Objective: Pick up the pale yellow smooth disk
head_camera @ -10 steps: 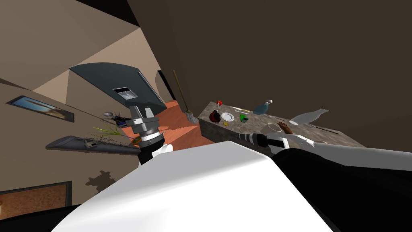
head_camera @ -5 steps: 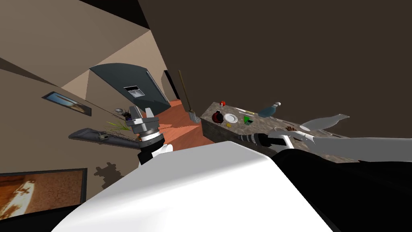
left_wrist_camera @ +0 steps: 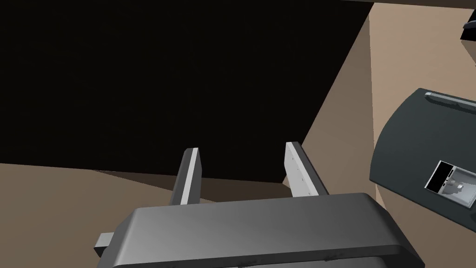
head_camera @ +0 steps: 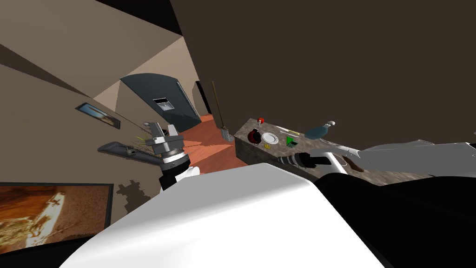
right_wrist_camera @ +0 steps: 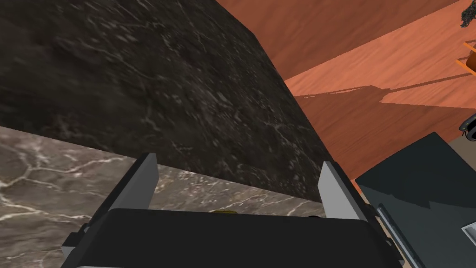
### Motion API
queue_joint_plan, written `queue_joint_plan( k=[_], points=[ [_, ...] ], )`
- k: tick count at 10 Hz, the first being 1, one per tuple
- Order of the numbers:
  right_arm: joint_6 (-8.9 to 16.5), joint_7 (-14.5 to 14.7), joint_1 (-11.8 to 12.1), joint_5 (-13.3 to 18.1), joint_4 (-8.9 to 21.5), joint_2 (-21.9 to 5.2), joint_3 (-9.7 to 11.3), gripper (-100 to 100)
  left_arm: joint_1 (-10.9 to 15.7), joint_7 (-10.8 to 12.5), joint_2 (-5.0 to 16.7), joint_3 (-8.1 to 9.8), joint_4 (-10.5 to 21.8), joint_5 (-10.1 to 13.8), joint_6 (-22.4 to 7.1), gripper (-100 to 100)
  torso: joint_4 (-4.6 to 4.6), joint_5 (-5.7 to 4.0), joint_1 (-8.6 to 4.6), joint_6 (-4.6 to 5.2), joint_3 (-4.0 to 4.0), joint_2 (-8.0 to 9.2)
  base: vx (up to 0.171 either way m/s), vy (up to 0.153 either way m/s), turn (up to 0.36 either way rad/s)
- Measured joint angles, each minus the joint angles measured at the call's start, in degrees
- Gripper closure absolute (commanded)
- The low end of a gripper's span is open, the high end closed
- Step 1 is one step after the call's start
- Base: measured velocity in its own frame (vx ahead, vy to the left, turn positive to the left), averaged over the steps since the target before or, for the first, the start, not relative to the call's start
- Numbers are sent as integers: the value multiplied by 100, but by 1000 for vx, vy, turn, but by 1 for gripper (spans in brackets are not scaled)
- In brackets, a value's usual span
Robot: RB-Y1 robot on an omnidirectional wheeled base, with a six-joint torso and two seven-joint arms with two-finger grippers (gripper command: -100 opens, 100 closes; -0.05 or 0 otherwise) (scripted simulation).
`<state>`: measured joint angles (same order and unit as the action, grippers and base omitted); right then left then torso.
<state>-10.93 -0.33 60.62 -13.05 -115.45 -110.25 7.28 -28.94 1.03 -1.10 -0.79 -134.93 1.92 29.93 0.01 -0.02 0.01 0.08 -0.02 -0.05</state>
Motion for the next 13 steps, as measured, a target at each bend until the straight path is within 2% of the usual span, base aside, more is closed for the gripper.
queue_joint_plan(
  k=[1,2,3,4,5,6,7,8,9,10,12,13],
  points=[
    [37,97,-55,-215,10,-222,173,-100,1,0,0,-1,0,0,0,0,-1,1,3,-7,-2,-3,13,-1,115],
    [32,108,-229,-225,50,-363,404,-100,0,0,0,0,0,0,0,0,-1,1,1,-1,-2,-3,8,-3,-8],
    [37,-34,-64,-44,69,-370,254,-100,0,0,0,0,0,0,0,0,0,0,-1,1,1,1,17,3,201],
    [91,-231,330,112,93,-519,-77,-100,1,0,0,-1,0,0,0,0,-1,1,1,-7,-2,-4,18,-4,117],
    [111,-280,315,87,113,-638,-33,-100,0,0,0,0,0,0,0,0,-1,0,0,-1,-3,-5,10,-4,-25],
    [109,-237,179,51,113,-664,134,-100,0,0,0,0,0,0,0,0,0,0,-1,2,0,1,18,0,195],
    [146,-225,246,44,122,-794,180,-100,1,0,0,0,0,0,0,0,-1,0,1,-6,-2,-4,19,-7,104],
    [171,-240,212,22,123,-910,249,-100,0,0,0,0,0,0,0,0,-1,0,-1,0,-2,-4,31,-4,168],
    [222,-286,388,12,134,-1073,165,-100,0,0,0,0,0,0,0,0,-2,0,0,-5,-6,-9,32,-8,93],
    [236,-314,380,-1,153,-1186,215,-100,0,0,0,0,0,0,0,0,-2,0,-1,0,-6,-10,42,-9,137],
    [311,-364,588,-13,200,-1494,251,-100,0,0,0,0,0,0,0,0,-5,-1,-3,-4,-12,-21,58,-16,165],
    [317,-383,604,-20,230,-1610,297,-100,-1,0,0,0,0,0,0,0,-5,-1,-4,0,-11,-19,56,-16,159]
  ],
)
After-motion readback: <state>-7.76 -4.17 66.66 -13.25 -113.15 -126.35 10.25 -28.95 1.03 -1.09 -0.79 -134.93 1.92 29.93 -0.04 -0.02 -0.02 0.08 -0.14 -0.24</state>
